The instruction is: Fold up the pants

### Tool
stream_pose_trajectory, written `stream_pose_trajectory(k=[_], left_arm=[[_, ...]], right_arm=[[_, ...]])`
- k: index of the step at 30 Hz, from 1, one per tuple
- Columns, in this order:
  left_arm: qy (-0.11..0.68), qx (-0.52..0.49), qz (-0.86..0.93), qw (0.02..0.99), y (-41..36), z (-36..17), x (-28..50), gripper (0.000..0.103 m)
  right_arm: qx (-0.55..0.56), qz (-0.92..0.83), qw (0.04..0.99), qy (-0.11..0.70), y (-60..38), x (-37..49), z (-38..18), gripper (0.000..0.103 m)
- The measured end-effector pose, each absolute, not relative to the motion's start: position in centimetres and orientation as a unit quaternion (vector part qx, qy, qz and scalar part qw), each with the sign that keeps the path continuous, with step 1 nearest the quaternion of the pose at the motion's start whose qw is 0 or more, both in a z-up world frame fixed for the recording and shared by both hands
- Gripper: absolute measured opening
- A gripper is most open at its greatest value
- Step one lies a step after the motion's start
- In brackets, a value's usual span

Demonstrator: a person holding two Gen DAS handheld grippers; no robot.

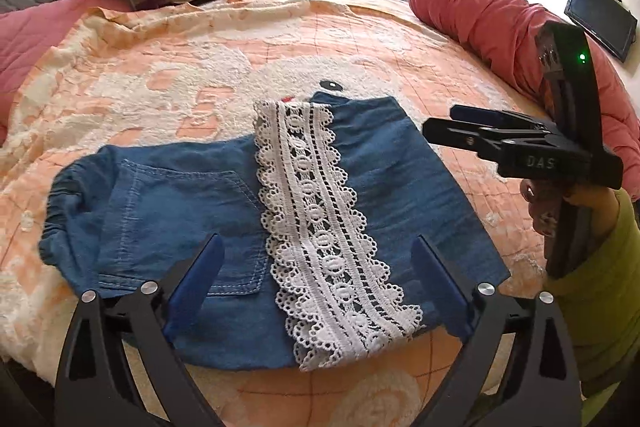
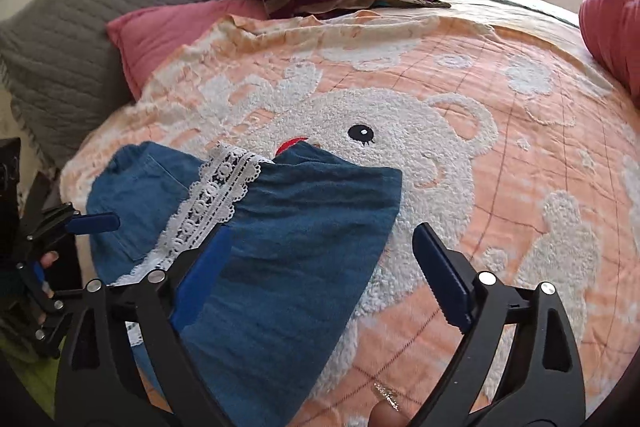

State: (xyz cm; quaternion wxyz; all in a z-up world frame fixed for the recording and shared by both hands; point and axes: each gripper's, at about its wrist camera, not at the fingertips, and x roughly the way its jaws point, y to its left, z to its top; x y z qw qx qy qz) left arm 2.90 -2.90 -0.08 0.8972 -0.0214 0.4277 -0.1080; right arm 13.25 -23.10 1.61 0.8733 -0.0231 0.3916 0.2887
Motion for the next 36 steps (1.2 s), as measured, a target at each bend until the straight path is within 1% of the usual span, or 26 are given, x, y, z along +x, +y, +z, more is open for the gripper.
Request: stream_pose_trajectory(k=[4, 12, 23, 30, 36], left_arm=[[0.421, -0.024, -0.094, 0.902, -2.2, 0.7, 2.4, 0.098], [0.409, -0.035, -0.073, 0.909, -0.6, 2.1, 1.5, 0.098], [0.395, -0.058, -0.018, 0.916, 4.4, 3.6, -0.8, 0.098], [0.403, -0.091, 0.014, 0.911, 8.3, 3.0, -1.9, 0.098], [0.415, -0.127, 0.040, 0.900, 11.1, 1.7, -2.1, 0.098]], right_arm=[[-0.024, 0.287, 0.877, 0.385, -23.1, 12.8, 2.3, 0.089], [-0.042, 0.298, 0.882, 0.363, -22.0, 11.4, 4.8, 0.091], [-0.086, 0.337, 0.876, 0.334, -17.1, 10.1, 8.4, 0.092], [-0.107, 0.373, 0.858, 0.338, -12.4, 10.1, 9.0, 0.092], [-0.135, 0.406, 0.835, 0.346, -7.9, 10.3, 8.3, 0.092]])
